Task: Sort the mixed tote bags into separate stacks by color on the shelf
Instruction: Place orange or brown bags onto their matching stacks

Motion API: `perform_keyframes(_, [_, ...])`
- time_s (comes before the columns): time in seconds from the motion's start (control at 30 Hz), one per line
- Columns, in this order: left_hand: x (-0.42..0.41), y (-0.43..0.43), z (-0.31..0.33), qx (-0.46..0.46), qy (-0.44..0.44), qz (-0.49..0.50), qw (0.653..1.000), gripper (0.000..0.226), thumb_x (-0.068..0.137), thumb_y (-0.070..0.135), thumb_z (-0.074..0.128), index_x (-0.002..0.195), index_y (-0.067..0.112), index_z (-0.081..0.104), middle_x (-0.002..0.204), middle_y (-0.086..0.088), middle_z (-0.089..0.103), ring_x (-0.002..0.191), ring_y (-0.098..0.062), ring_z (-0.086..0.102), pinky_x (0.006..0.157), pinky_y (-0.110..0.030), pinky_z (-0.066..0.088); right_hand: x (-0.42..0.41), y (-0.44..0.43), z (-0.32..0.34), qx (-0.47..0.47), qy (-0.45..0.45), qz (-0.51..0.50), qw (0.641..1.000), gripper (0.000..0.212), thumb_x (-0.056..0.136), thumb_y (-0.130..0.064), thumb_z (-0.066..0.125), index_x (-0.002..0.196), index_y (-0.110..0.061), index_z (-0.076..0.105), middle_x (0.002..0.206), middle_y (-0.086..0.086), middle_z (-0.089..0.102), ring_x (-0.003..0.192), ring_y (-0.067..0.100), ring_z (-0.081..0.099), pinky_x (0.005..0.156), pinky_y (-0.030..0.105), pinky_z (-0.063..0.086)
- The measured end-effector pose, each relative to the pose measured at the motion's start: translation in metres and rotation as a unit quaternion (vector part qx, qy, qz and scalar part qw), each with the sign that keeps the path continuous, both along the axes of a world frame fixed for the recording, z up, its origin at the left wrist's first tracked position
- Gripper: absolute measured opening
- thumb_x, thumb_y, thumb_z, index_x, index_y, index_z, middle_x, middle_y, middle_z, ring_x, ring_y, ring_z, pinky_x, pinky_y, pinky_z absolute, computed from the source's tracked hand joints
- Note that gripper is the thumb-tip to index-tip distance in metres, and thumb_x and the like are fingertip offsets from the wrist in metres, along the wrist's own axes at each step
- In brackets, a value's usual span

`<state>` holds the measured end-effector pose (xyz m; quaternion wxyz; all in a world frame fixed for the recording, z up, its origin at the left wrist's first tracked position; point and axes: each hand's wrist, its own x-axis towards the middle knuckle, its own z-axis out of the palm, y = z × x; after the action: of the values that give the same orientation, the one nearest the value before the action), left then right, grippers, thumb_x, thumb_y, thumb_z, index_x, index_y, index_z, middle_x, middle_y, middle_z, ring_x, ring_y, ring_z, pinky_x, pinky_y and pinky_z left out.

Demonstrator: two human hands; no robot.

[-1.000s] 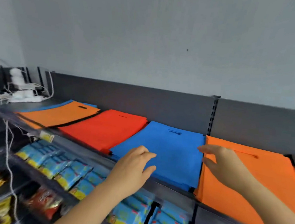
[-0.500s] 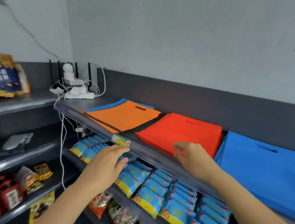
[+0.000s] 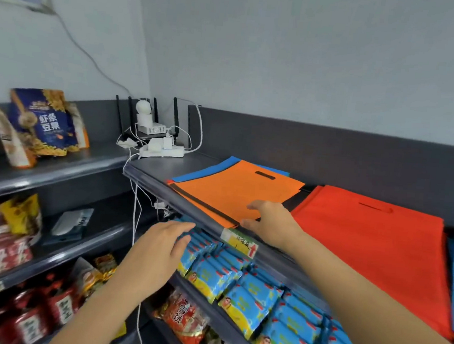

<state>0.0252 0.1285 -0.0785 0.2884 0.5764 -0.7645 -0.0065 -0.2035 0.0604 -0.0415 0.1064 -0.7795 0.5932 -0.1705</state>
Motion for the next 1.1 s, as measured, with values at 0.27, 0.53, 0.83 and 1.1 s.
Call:
perform_keyframes(0.27, [-0.005, -0.078, 0.025, 0.007, -0.033, -0.015, 0.999, 0.039, 0.099, 0.031, 0.04, 0.138, 0.027, 0.044, 0.138, 0.01, 0.048, 0.129, -0.006, 0.039, 0.104, -0.021, 0.031, 0.01, -0.076, 0.0, 0.102, 0.072, 0.033, 0.992, 0.03, 0.089, -0.034, 0.06, 0.1, -0.007, 0.071, 0.104, 0.011, 0.067, 0.091, 0.024, 0.058, 0.074, 0.03, 0.045])
perform_keyframes(0.53, [-0.022, -0.158, 0.03, 0.068, -0.136, -0.068, 0.986, 0.056, 0.093, 0.038, 0.054, 0.144, 0.025, 0.035, 0.144, 0.003, 0.042, 0.133, -0.015, 0.036, 0.108, -0.027, 0.028, -0.001, -0.1, 0.004, 0.128, 0.031, 0.031, 0.991, 0.02, 0.094, -0.028, 0.055, 0.088, -0.014, 0.067, 0.081, 0.0, 0.057, 0.083, 0.019, 0.051, 0.06, 0.024, 0.037])
perform_keyframes(0.83, [-0.024, -0.211, 0.024, 0.068, -0.225, -0.088, 0.968, 0.042, 0.095, 0.045, 0.045, 0.061, 0.022, 0.036, 0.062, 0.005, 0.042, 0.073, -0.021, 0.052, 0.062, -0.032, 0.03, -0.011, -0.092, -0.01, 0.115, -0.144, -0.032, 0.982, 0.04, 0.093, -0.036, 0.054, 0.059, -0.017, 0.046, 0.06, -0.005, 0.042, 0.057, 0.009, 0.038, 0.058, 0.028, 0.035])
perform_keyframes(1.1, [-0.009, -0.225, 0.019, -0.039, -0.203, -0.121, 0.971, 0.043, 0.094, 0.054, 0.038, 0.069, 0.019, 0.045, 0.065, 0.0, 0.052, 0.072, -0.026, 0.059, 0.058, -0.034, 0.038, -0.014, -0.063, 0.019, 0.18, -0.508, -0.284, 0.793, 0.058, 0.089, -0.064, 0.038, 0.091, -0.008, 0.052, 0.093, 0.021, 0.067, 0.071, 0.026, 0.067, 0.06, 0.028, 0.057])
